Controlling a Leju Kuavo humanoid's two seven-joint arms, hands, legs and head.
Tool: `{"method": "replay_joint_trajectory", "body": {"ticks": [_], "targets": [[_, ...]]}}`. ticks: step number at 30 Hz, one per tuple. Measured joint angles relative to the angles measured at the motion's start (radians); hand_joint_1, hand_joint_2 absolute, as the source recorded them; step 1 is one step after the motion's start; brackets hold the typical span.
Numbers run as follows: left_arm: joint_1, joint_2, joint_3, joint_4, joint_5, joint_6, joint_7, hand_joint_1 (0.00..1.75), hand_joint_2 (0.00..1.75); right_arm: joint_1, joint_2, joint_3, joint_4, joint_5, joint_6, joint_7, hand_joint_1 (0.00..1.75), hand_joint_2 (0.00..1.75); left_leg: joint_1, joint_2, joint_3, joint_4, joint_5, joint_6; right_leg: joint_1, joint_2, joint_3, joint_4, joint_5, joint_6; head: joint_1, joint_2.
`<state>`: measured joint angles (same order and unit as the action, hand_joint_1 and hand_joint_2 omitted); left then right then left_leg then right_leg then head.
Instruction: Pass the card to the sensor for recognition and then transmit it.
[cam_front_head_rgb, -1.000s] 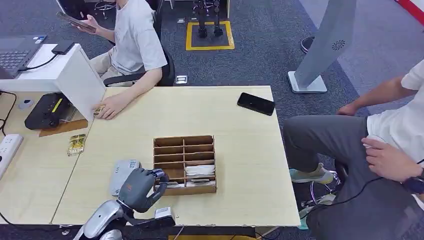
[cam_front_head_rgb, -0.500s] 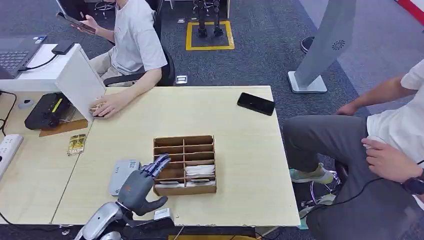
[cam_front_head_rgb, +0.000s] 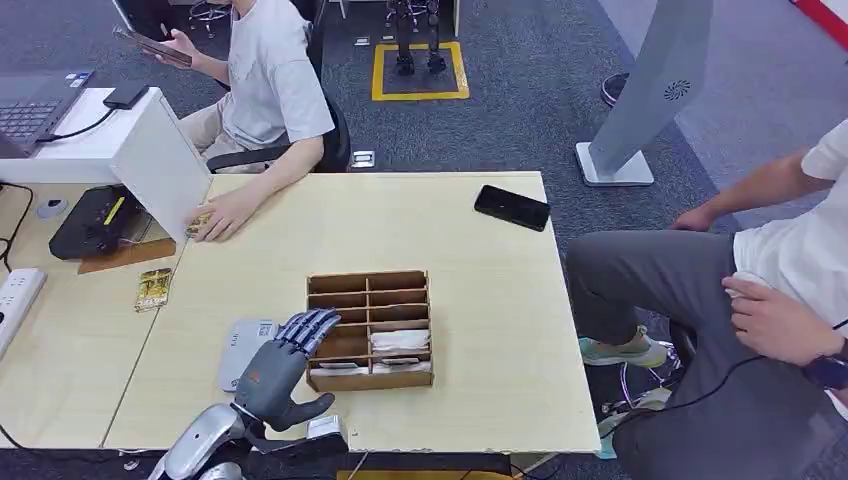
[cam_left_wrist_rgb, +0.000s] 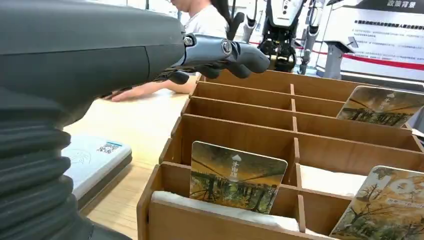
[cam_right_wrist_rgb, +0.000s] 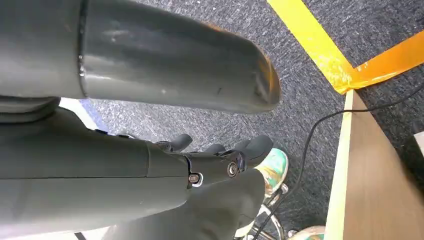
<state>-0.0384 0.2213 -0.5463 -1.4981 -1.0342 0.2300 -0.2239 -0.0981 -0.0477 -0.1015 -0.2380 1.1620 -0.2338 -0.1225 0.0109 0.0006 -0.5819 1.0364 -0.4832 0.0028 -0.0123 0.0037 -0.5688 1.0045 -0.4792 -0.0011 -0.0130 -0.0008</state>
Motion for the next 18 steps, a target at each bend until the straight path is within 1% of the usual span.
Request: {"method": "replay_joint_trajectory", "body": {"ticks": [18], "targets": [[0.002,-0.005,0.000,0.006,-0.007,0.004,0.004,0.00,1.75,0.000,0.000,-0.001,0.000,0.003,0.001,0.000,0.00,0.00,0.000,0.000,0.000,0.000,0.000,0.000,0.000,0.000,0.000,0.000,0.000,0.000,0.000,0.000]]}}
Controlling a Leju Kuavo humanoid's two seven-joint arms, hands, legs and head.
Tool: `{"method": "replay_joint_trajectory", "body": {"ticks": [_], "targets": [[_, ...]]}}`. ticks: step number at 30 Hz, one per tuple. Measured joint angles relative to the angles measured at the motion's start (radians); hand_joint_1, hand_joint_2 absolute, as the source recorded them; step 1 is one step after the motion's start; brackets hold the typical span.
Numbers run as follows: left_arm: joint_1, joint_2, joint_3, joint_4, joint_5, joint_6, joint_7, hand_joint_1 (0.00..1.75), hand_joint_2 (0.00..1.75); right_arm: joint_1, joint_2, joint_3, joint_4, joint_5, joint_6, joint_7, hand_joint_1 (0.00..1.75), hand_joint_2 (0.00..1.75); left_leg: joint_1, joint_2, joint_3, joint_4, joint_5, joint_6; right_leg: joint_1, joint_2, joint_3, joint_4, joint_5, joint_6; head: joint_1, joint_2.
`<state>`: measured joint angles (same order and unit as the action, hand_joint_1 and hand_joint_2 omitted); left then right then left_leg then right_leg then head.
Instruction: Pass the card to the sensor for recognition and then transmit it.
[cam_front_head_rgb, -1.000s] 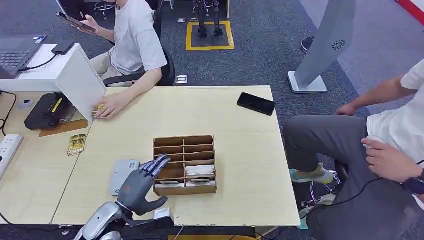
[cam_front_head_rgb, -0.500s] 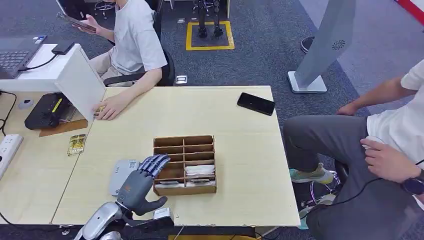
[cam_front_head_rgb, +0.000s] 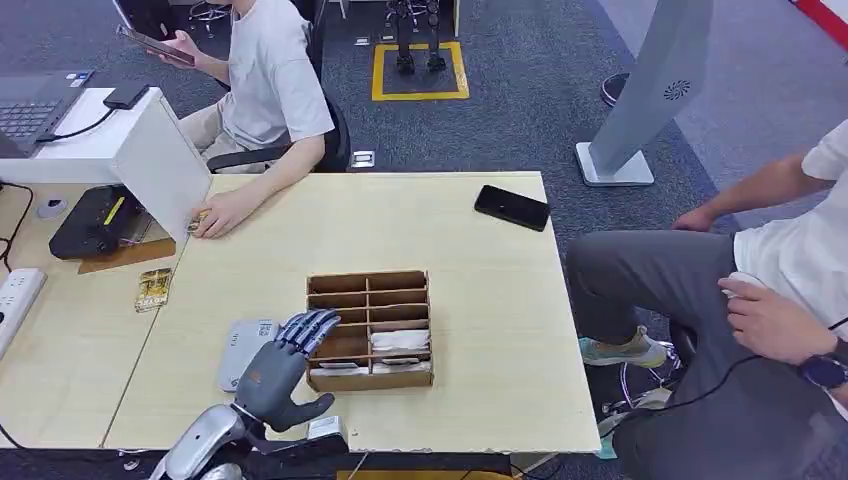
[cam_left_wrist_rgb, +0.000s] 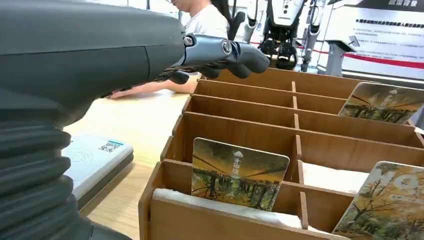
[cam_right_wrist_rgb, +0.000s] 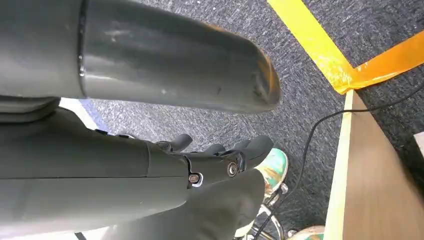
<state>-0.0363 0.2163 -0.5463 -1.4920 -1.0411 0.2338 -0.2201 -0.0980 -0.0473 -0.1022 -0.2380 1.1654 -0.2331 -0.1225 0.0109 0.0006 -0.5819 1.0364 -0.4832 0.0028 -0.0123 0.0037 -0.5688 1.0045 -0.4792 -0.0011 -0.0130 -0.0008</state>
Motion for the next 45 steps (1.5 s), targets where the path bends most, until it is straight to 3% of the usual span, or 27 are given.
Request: {"method": "replay_joint_trajectory", "body": {"ticks": [26,27,28,45], "targets": [[0.000,-0.016,0.000,0.027,-0.002,0.006,0.003,0.00,1.75,0.000,0.007,0.000,-0.004,0.007,0.003,0.000,0.00,0.00,0.000,0.000,0.000,0.000,0.000,0.000,0.000,0.000,0.000,0.000,0.000,0.000,0.000,0.000],[0.000,-0.016,0.000,0.027,-0.002,0.006,0.003,1.15,1.75,0.000,0.007,-0.001,-0.004,0.007,0.002,0.000,0.00,0.00,0.000,0.000,0.000,0.000,0.000,0.000,0.000,0.000,0.000,0.000,0.000,0.000,0.000,0.000],[0.000,-0.017,0.000,0.027,-0.002,0.006,0.003,1.75,1.75,0.000,0.007,-0.001,-0.004,0.008,0.003,0.000,0.00,0.00,0.000,0.000,0.000,0.000,0.000,0.000,0.000,0.000,0.000,0.000,0.000,0.000,0.000,0.000],[-0.009,-0.018,0.016,0.035,0.000,0.026,-0.001,1.75,1.75,-0.009,0.007,-0.024,-0.013,0.000,0.000,-0.008,0.00,0.00,0.000,0.000,0.001,0.000,0.000,0.000,0.000,0.000,0.001,0.000,0.000,0.000,0.000,0.000]]}}
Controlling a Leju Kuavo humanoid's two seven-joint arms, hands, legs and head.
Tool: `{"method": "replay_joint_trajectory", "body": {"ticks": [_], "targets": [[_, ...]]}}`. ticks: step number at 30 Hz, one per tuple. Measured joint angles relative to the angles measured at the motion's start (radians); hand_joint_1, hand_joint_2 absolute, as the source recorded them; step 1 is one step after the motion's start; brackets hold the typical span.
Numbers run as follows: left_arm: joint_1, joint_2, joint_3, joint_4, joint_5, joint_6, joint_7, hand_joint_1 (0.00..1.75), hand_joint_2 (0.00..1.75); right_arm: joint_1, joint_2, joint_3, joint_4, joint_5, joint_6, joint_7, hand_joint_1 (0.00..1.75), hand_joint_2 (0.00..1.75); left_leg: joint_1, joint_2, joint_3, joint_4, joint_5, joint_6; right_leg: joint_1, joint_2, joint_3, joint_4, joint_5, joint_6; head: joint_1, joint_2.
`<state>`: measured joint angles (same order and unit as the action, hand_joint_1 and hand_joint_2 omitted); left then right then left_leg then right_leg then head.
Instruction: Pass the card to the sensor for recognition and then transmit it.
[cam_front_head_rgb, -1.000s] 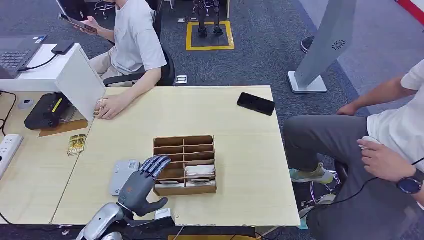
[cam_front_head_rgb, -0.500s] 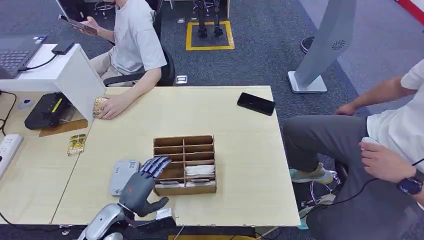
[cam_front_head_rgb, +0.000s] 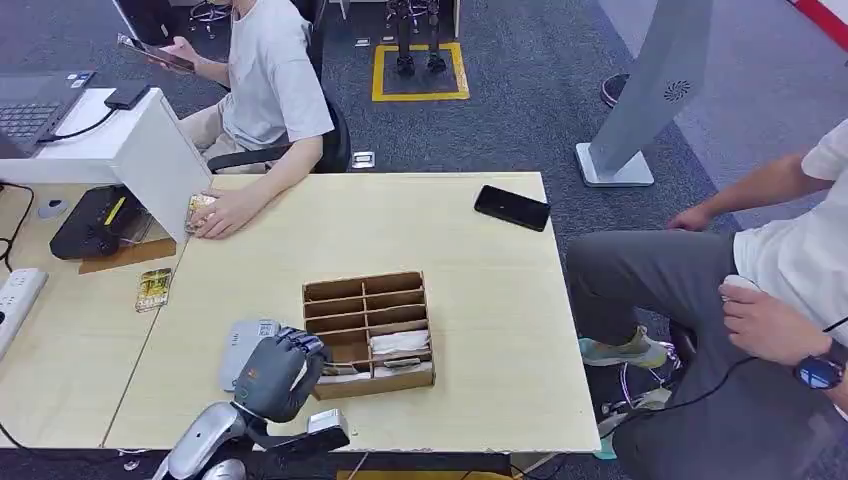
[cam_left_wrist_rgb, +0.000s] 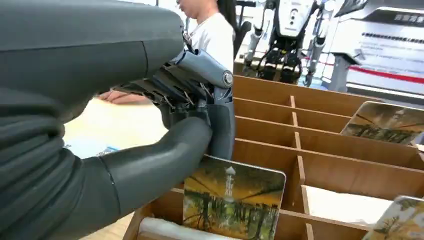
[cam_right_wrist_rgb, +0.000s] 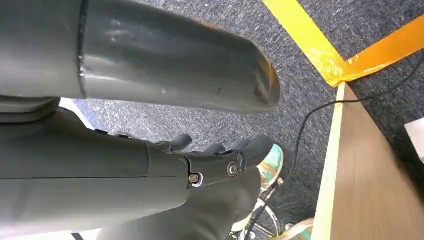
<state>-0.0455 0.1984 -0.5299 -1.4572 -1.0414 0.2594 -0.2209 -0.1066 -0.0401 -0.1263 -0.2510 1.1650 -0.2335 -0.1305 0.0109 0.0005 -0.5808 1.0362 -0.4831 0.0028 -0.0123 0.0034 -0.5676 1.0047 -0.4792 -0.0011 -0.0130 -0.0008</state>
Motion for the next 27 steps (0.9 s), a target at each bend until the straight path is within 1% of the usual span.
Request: {"method": "replay_joint_trajectory", "body": {"ticks": [27], "targets": [[0.010,0.000,0.000,0.002,0.000,-0.006,0.000,1.75,1.75,-0.004,0.000,-0.010,-0.005,-0.002,-0.001,-0.006,0.00,0.00,0.000,0.000,0.000,0.000,0.000,0.000,0.000,0.000,0.000,0.000,0.000,0.000,0.000,0.000]]}}
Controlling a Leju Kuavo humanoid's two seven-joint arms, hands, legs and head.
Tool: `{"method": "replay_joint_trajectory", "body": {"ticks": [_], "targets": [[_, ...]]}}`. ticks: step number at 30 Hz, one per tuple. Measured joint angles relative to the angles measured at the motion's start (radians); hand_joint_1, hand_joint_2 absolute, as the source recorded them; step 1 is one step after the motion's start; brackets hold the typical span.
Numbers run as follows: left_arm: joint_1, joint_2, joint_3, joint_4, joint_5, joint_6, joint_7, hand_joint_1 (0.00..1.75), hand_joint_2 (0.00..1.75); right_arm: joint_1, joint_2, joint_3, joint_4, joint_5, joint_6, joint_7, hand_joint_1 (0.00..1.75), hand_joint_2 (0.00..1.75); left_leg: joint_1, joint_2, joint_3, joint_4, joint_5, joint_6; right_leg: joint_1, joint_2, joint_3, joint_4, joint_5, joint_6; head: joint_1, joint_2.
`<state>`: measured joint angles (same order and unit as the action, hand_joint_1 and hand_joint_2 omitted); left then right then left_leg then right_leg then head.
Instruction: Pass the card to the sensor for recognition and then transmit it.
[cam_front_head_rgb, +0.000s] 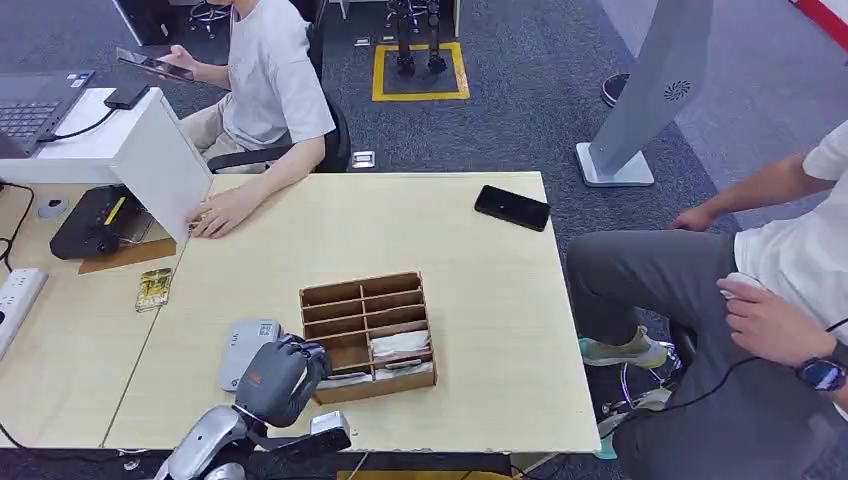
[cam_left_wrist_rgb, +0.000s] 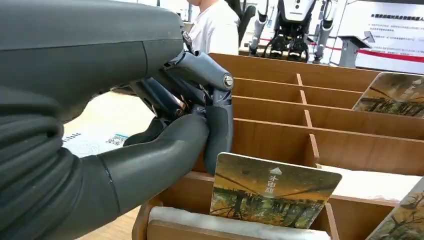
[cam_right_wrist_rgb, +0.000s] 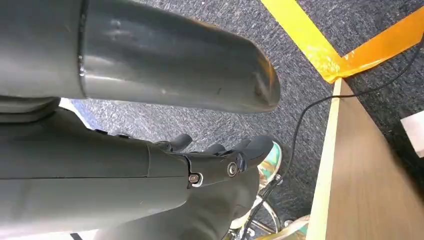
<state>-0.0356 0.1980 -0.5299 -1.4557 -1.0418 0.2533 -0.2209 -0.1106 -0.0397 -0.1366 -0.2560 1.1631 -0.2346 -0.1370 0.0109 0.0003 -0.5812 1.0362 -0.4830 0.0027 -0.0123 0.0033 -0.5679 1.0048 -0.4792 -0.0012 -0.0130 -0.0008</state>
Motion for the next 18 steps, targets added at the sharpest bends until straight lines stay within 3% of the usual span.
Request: {"method": "replay_joint_trajectory", "body": {"ticks": [14,15,18], "targets": [[0.002,0.000,0.000,0.000,0.002,0.000,0.000,1.75,1.75,0.000,0.000,-0.009,0.000,-0.001,0.000,0.000,0.00,0.00,0.000,0.000,0.000,0.000,0.000,0.000,0.000,0.000,0.000,0.000,0.000,0.000,0.000,0.000],[0.002,0.000,0.000,0.000,0.003,0.000,0.000,0.00,1.75,0.000,0.000,-0.010,0.000,-0.001,0.000,0.000,0.00,0.00,0.000,0.000,0.000,0.000,0.000,0.000,0.000,0.000,0.000,0.000,0.000,0.000,0.000,0.000],[0.004,0.000,0.000,0.000,0.008,0.002,-0.001,0.00,1.75,0.000,0.000,-0.011,0.000,0.001,0.000,0.000,0.00,0.00,0.000,0.000,0.000,0.000,0.000,0.000,0.000,0.000,0.000,0.000,0.000,0.000,0.000,0.000]]}}
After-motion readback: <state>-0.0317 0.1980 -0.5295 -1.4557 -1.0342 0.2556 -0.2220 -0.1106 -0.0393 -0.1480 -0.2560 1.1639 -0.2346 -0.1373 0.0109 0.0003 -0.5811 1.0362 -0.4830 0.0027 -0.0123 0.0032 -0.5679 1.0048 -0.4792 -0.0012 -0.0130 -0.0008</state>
